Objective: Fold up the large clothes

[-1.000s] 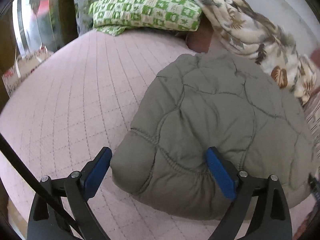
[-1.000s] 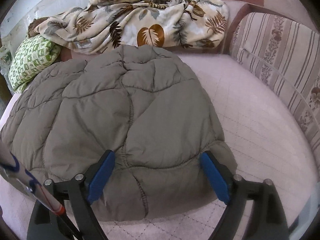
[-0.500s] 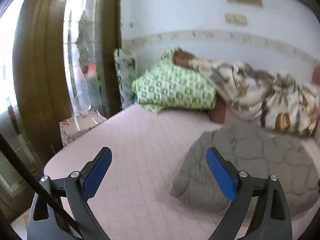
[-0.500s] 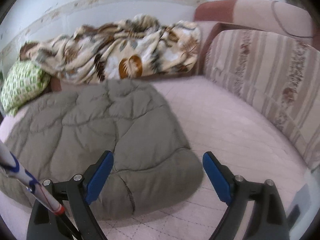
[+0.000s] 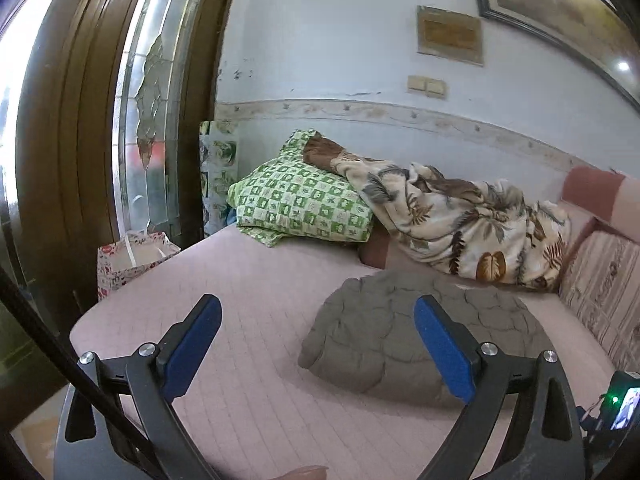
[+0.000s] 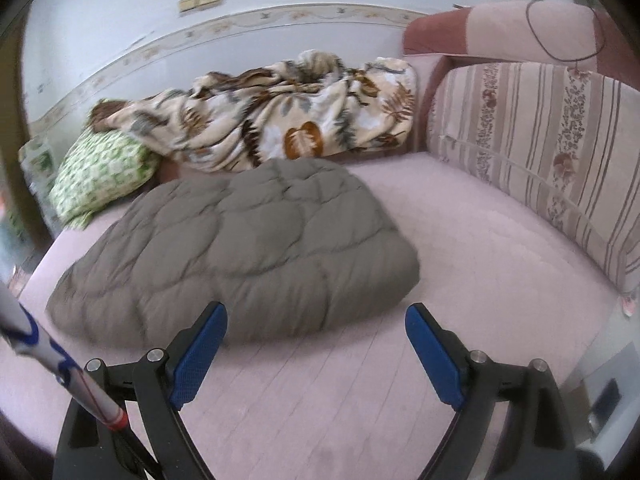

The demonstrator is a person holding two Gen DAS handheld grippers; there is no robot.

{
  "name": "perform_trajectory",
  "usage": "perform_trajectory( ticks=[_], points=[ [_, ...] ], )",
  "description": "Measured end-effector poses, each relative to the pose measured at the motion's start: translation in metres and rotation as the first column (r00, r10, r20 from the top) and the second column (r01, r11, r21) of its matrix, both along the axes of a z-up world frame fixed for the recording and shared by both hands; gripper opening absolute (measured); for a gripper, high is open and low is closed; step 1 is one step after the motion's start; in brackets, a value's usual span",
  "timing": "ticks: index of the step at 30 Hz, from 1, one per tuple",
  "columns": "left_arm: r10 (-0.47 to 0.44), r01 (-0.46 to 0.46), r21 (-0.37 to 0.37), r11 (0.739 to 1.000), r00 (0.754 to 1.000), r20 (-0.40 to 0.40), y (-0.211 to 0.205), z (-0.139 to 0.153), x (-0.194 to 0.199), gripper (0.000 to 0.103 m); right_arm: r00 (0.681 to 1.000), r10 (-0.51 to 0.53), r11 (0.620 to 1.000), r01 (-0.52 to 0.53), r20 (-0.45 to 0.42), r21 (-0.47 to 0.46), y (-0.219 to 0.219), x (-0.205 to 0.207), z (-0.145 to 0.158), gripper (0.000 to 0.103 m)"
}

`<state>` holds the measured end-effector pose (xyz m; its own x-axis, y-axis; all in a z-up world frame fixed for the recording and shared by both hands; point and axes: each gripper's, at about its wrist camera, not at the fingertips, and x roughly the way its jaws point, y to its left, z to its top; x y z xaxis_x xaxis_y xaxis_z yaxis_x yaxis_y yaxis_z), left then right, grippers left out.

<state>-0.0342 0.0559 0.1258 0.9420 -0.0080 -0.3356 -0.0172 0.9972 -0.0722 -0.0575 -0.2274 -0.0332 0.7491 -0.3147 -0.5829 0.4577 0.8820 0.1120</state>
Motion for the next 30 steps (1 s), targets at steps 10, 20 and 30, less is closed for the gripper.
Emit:
perform_trajectory(
  ticks=[10, 20, 30],
  points=[
    [-0.124, 0.135, 0.040, 0.990, 0.969, -0.216, -0.026, -0.043, -0.013, 0.097, 0.990, 0.075, 0.997, -0.076, -0.116, -0.003, 0.042, -0.032, -0.032, 0.094],
    [-0.153, 0.177, 0.036, 0.984, 0.920, -0.361, -0.038, -0.087, -0.009, 0.097, 0.985, 0.052, 0.999, -0.053, -0.164, 0.000, 0.044, -0.049, -0.024, 0.094],
    [-0.119, 0.165, 0.069, 0.984, 0.891, -0.437, -0.037, -0.113, 0.012, 0.097, 0.976, 0.079, 0.995, -0.091, -0.205, -0.049, 0.059, -0.035, -0.024, 0.094]
  ],
)
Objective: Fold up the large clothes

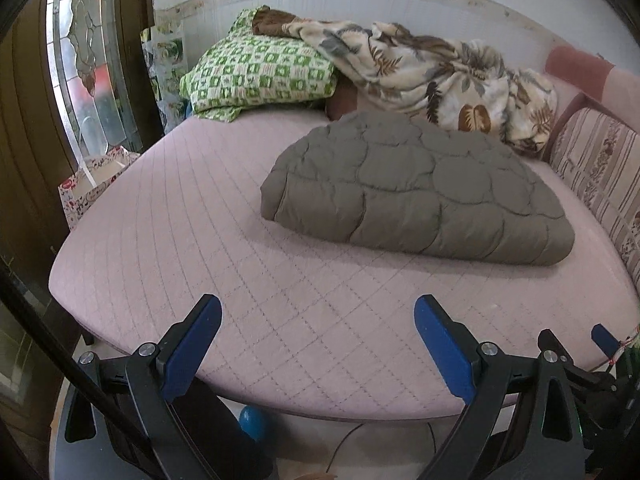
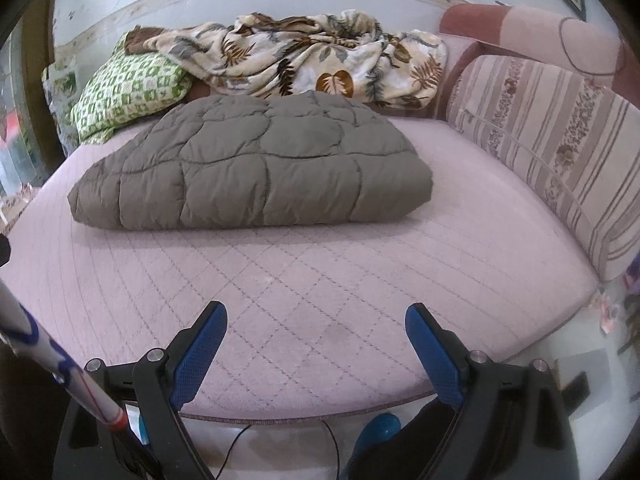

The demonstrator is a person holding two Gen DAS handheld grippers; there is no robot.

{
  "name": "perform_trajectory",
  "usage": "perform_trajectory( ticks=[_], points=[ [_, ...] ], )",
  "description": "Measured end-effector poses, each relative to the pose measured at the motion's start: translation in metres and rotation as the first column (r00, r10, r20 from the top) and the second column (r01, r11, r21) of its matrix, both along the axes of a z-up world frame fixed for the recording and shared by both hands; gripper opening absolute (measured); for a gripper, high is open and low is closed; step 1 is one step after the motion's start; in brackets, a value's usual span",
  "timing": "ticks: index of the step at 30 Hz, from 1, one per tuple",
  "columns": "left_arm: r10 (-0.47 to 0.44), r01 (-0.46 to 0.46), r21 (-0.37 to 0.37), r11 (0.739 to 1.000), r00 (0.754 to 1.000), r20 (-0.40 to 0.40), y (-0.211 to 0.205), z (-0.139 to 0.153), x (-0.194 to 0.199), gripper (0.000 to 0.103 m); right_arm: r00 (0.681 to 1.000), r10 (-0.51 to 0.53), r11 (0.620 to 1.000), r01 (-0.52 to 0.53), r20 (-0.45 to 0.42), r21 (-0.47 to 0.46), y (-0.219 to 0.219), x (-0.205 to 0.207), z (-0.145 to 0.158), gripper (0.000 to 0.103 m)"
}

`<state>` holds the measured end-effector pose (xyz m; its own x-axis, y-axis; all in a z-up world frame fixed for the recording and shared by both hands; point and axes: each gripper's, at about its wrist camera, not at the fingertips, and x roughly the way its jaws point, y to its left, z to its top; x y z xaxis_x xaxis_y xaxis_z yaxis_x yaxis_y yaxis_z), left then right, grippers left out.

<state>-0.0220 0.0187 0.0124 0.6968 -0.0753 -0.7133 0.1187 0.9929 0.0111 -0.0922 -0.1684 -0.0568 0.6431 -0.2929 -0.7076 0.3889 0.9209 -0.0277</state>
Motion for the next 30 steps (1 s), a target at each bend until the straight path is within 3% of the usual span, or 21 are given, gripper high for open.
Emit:
perform_trajectory(
  ticks=[5, 30],
  points=[
    [0.009, -0.009, -0.002, 1.000, 0.999, -0.039, 0.003, -0.011, 0.011, 0.097, 1.000, 0.009, 0.999, -0.010, -0.023, -0.037, 0.006, 0.010, -0.006, 0.094],
    [0.004, -0.001, 0.020, 1.000, 0.990, -0.138, -0.004, -0.045, 0.032, 0.097, 0.995, 0.015, 1.000, -0.018, -0.101, -0.026, 0.010, 0.035, -0.032, 0.094]
  ],
)
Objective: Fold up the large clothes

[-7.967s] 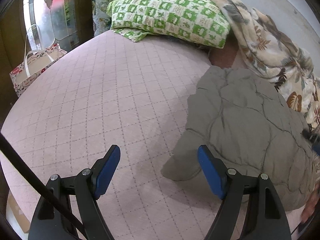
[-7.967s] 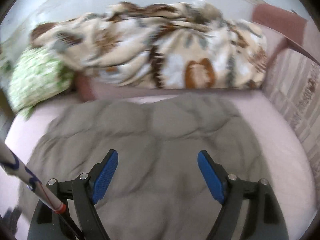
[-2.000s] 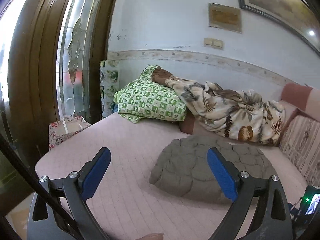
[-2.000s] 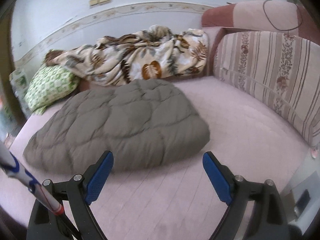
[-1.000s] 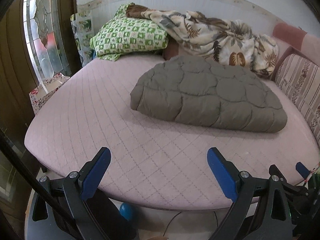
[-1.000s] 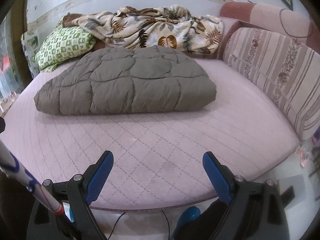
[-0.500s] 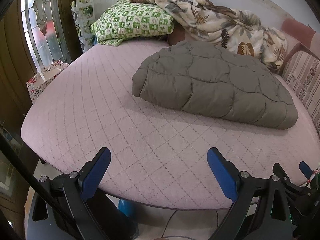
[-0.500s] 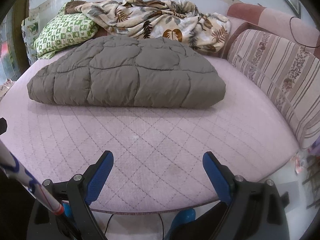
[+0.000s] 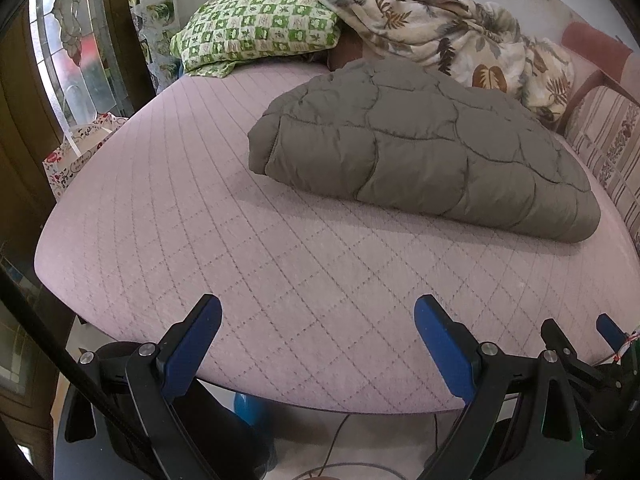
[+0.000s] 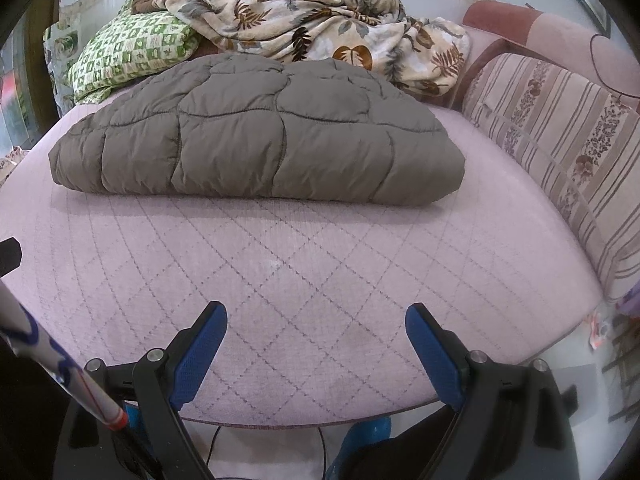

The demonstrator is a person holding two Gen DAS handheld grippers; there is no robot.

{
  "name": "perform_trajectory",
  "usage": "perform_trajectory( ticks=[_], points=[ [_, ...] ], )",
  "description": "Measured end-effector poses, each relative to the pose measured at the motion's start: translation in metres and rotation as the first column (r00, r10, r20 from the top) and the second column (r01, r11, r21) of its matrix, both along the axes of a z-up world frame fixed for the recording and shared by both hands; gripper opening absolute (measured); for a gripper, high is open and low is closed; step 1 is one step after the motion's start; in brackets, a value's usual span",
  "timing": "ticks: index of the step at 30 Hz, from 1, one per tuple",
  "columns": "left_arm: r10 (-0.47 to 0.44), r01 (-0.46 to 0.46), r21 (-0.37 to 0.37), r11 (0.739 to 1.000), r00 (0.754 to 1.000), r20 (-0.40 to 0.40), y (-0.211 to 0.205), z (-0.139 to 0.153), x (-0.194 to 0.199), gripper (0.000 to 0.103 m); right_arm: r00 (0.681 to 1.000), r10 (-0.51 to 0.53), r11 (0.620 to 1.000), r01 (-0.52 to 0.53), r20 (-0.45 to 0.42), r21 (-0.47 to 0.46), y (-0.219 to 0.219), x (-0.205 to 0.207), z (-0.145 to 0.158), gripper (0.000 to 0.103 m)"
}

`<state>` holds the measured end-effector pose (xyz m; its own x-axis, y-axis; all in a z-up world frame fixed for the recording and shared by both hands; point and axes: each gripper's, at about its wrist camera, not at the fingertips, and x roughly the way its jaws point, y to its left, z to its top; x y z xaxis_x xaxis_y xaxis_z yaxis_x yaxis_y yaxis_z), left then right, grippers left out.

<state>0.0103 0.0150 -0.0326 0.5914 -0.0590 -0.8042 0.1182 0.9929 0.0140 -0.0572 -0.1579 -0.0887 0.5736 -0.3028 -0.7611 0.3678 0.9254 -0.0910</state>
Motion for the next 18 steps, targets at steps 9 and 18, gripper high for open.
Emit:
perform_trajectory(
  ticks=[9, 18],
  points=[
    [-0.016, 0.016, 0.006, 1.000, 1.000, -0.013, -0.0043, -0.0025, -0.0009, 0.097, 1.000, 0.007, 1.000, -0.007, 0.008, -0.009, 0.0017, -0.0019, 0.0005, 0.094],
    [-0.018, 0.018, 0.010, 1.000, 1.000, -0.011, -0.0061, -0.0021, -0.0020, 0.096, 1.000, 0.012, 1.000, -0.012, 0.007, -0.012, 0.0005, -0.0030, 0.0007, 0.094]
  ],
)
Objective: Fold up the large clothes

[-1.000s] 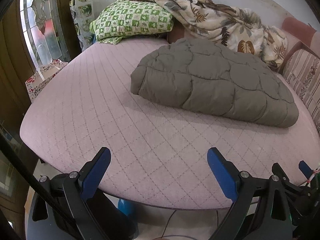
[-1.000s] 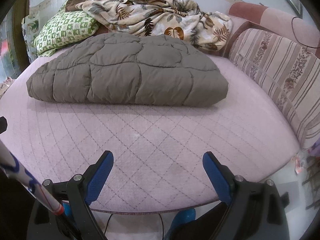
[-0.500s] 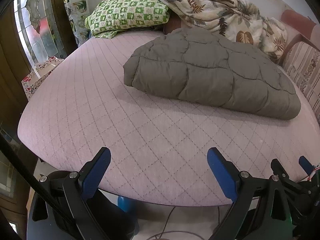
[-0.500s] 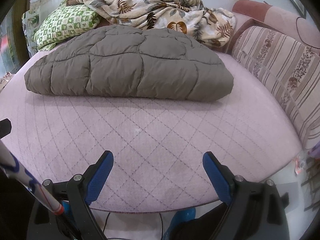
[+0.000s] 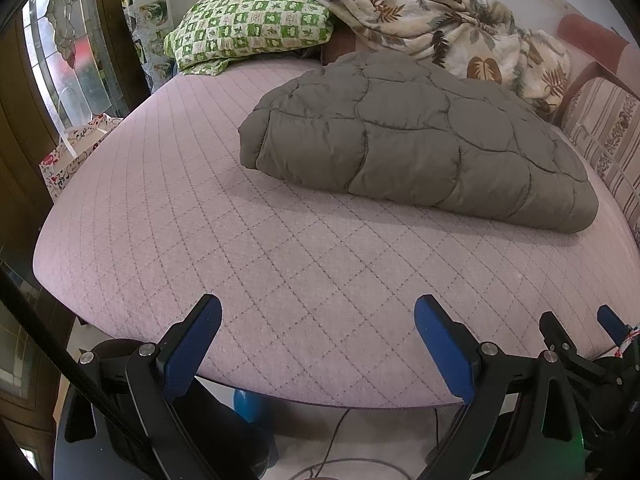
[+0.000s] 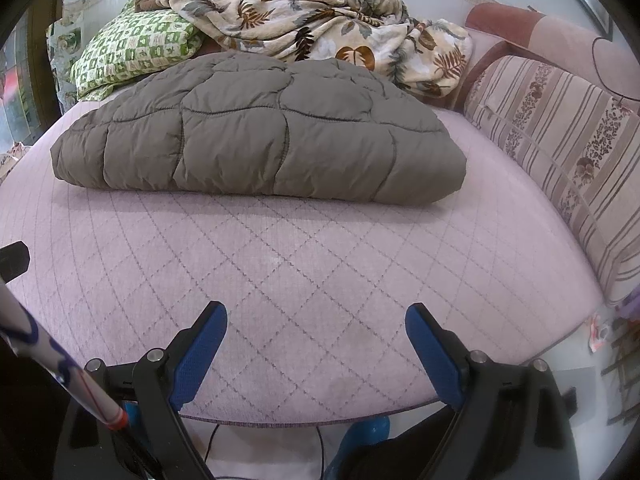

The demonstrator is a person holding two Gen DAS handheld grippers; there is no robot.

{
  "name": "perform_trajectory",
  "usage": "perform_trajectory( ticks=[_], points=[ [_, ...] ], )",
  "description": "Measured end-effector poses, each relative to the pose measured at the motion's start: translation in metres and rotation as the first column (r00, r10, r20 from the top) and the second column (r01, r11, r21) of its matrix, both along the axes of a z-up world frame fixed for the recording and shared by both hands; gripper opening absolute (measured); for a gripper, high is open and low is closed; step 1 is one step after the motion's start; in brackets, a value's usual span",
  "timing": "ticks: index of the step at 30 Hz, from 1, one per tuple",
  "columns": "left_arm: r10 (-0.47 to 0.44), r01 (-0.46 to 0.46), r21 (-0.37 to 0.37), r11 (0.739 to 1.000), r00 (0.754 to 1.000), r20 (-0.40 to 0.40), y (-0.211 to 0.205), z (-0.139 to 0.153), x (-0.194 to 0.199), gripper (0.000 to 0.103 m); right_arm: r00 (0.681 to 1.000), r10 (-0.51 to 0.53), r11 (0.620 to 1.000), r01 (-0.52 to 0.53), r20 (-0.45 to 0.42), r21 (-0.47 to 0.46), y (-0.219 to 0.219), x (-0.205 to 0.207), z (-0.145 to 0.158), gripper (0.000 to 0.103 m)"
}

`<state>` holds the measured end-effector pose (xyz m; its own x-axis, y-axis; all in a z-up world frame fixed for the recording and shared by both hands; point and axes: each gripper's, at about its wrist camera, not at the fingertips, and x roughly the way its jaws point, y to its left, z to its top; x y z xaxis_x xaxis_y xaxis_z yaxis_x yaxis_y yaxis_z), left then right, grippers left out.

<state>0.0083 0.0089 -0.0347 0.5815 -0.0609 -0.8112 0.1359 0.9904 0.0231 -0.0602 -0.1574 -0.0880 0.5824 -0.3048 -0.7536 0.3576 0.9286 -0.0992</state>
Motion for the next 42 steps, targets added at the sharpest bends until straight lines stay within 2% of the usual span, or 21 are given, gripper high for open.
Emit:
perform_trajectory(
  ticks=[13, 18, 22, 26, 42],
  points=[
    [0.005, -0.005, 0.001, 1.000, 1.000, 0.015, 0.000, 0.000, -0.002, 0.097, 1.000, 0.003, 1.000, -0.003, 0.004, -0.011, 0.003, 0.000, 0.001, 0.094],
    [0.006, -0.008, 0.019, 1.000, 0.997, 0.073, -0.001, 0.009, -0.008, 0.097, 1.000, 0.002, 1.000, -0.002, 0.023, -0.010, 0.001, -0.002, 0.003, 0.094],
    [-0.013, 0.007, 0.039, 0.999, 0.990, 0.140, -0.006, 0.019, -0.016, 0.097, 0.996, -0.003, 1.000, 0.005, 0.084, -0.017, -0.002, -0.008, 0.013, 0.094],
    [-0.036, 0.029, 0.044, 0.999, 0.985, 0.169, -0.010, 0.025, -0.022, 0.097, 0.993, -0.012, 0.999, 0.015, 0.116, -0.029, -0.003, -0.011, 0.019, 0.094],
    [-0.057, 0.062, -0.021, 0.998, 0.984, 0.168, -0.010, 0.031, -0.026, 0.097, 0.992, -0.027, 0.999, 0.031, 0.124, -0.030, -0.010, -0.014, 0.022, 0.094]
  ],
)
